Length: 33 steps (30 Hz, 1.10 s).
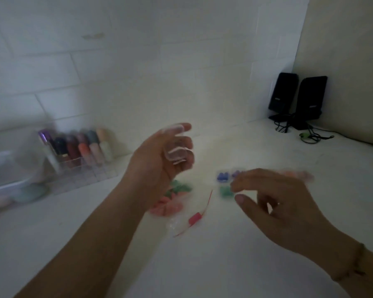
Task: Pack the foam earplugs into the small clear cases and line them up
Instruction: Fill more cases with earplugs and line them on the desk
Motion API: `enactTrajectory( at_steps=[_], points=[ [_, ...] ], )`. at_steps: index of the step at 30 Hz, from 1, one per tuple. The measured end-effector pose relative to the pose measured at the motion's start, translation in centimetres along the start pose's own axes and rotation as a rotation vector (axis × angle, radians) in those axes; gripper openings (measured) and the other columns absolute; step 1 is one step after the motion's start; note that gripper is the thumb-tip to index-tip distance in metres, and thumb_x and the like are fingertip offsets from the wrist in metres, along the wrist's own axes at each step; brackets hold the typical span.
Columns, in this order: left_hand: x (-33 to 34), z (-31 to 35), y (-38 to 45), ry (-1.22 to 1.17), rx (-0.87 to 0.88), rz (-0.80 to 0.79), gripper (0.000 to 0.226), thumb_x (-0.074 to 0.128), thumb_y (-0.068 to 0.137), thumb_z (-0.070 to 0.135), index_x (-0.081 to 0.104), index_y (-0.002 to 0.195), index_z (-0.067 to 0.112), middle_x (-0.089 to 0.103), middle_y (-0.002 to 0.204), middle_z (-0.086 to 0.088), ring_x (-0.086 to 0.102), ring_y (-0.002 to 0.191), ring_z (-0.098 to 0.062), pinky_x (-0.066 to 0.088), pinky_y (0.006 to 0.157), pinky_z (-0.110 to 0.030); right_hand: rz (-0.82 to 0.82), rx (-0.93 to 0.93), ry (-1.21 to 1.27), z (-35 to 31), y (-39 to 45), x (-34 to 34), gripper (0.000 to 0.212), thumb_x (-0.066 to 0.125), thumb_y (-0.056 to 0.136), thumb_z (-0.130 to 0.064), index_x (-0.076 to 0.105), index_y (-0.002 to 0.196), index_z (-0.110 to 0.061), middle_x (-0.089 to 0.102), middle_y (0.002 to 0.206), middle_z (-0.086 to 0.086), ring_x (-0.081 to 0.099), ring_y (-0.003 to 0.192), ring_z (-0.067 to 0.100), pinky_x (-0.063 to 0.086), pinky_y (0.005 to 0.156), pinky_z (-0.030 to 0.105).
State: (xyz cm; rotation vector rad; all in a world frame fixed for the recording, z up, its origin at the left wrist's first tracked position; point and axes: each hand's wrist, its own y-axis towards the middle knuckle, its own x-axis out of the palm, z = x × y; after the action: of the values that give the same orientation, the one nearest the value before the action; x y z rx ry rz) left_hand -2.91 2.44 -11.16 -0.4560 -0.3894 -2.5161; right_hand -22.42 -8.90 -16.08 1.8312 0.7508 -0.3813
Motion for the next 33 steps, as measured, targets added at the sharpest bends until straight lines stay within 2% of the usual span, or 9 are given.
enactTrajectory(
  at_steps=[2, 4, 5, 7, 11, 15, 23, 29, 33],
  points=[
    [-2.2, 0.1, 1.5, 0.109, 0.088, 0.127, 0.018, 0.051, 0.091, 0.019, 0.063, 0.101, 0.01, 0.056, 0.07, -0.009, 0.053, 0.053, -0.022, 0.047, 0.058, -0.03, -0.149, -0.042, -0.108, 0.1, -0.6, 0.9, 0.019, 0.058, 0.087, -0.044, 0.071, 0.097, -0.033, 0.068, 0.103, -0.024, 0.056, 0.065, -0.017, 0.05, 0.065, 0.014],
    [-4.1, -1.1, 2.2, 0.265, 0.138, 0.199, 0.016, 0.05, 0.094, 0.018, 0.063, 0.101, 0.012, 0.059, 0.07, -0.009, 0.059, 0.061, -0.026, 0.051, 0.07, -0.038, -0.256, -0.094, -0.167, 0.2, -1.2, 2.1, 0.026, 0.052, 0.089, -0.047, 0.069, 0.106, -0.036, 0.067, 0.113, -0.023, 0.062, 0.093, -0.013, 0.056, 0.073, 0.019],
    [-4.7, -2.0, 2.4, 0.359, 0.168, 0.199, 0.017, 0.046, 0.098, 0.014, 0.063, 0.102, 0.012, 0.061, 0.07, -0.009, 0.063, 0.066, -0.029, 0.052, 0.076, -0.044, -0.297, -0.118, -0.195, 0.2, -1.4, 2.7, 0.03, 0.048, 0.091, -0.049, 0.066, 0.112, -0.037, 0.065, 0.119, -0.023, 0.064, 0.098, -0.007, 0.057, 0.071, 0.022],
    [-5.4, -3.5, 2.5, 0.574, 0.217, 0.174, 0.024, 0.038, 0.104, 0.016, 0.062, 0.105, 0.012, 0.062, 0.07, -0.007, 0.066, 0.073, -0.034, 0.051, 0.084, -0.049, -0.363, -0.141, -0.278, 0.2, -1.5, 3.8, 0.039, 0.036, 0.096, -0.053, 0.058, 0.125, -0.038, 0.059, 0.13, -0.022, 0.068, 0.092, 0.0, 0.057, 0.062, 0.023],
    [-4.7, -4.2, 2.3, 0.757, 0.217, 0.086, 0.032, 0.034, 0.105, 0.029, 0.061, 0.105, 0.012, 0.058, 0.068, -0.003, 0.07, 0.07, -0.028, 0.05, 0.079, -0.043, -0.375, -0.136, -0.403, 0.0, -1.5, 4.7, 0.053, 0.021, 0.098, -0.057, 0.053, 0.133, -0.036, 0.055, 0.137, -0.02, 0.067, 0.066, 0.003, 0.052, 0.05, 0.022],
    [-3.6, -4.2, 1.5, 0.722, 0.088, 0.006, 0.032, 0.033, 0.105, 0.031, 0.06, 0.106, 0.013, 0.054, 0.076, -0.009, 0.068, 0.065, -0.037, 0.053, 0.068, -0.04, -0.392, -0.132, -0.44, -0.4, -1.7, 5.2, 0.059, 0.017, 0.098, -0.06, 0.057, 0.13, -0.031, 0.058, 0.134, -0.017, 0.066, 0.06, 0.008, 0.05, 0.047, 0.023],
    [-2.1, -4.7, 0.3, 0.514, -0.048, 0.06, 0.031, 0.035, 0.104, 0.032, 0.061, 0.104, 0.014, 0.053, 0.079, -0.006, 0.057, 0.06, -0.029, 0.043, 0.047, -0.024, -0.424, -0.062, -0.469, -1.0, -1.6, 5.4, 0.056, 0.017, 0.097, -0.063, 0.06, 0.109, -0.031, 0.062, 0.116, -0.016, 0.064, 0.057, 0.013, 0.043, 0.041, 0.027],
    [-2.2, -5.1, 0.0, 0.478, -0.081, 0.049, 0.032, 0.037, 0.104, 0.034, 0.063, 0.104, 0.016, 0.055, 0.078, -0.004, 0.057, 0.06, -0.023, 0.047, 0.054, -0.029, -0.385, -0.031, -0.52, -1.0, -1.9, 5.5, 0.061, 0.014, 0.098, -0.059, 0.061, 0.117, -0.026, 0.059, 0.132, -0.005, 0.065, 0.055, 0.018, 0.046, 0.039, 0.03],
    [-2.1, -5.0, -0.1, 0.479, -0.083, 0.026, 0.032, 0.036, 0.104, 0.034, 0.061, 0.106, 0.014, 0.054, 0.078, -0.005, 0.054, 0.06, -0.025, 0.044, 0.047, -0.025, -0.385, -0.028, -0.535, -0.9, -2.0, 5.6, 0.062, 0.013, 0.098, -0.059, 0.062, 0.116, -0.027, 0.063, 0.12, -0.008, 0.064, 0.054, 0.015, 0.044, 0.039, 0.028]
  ],
)
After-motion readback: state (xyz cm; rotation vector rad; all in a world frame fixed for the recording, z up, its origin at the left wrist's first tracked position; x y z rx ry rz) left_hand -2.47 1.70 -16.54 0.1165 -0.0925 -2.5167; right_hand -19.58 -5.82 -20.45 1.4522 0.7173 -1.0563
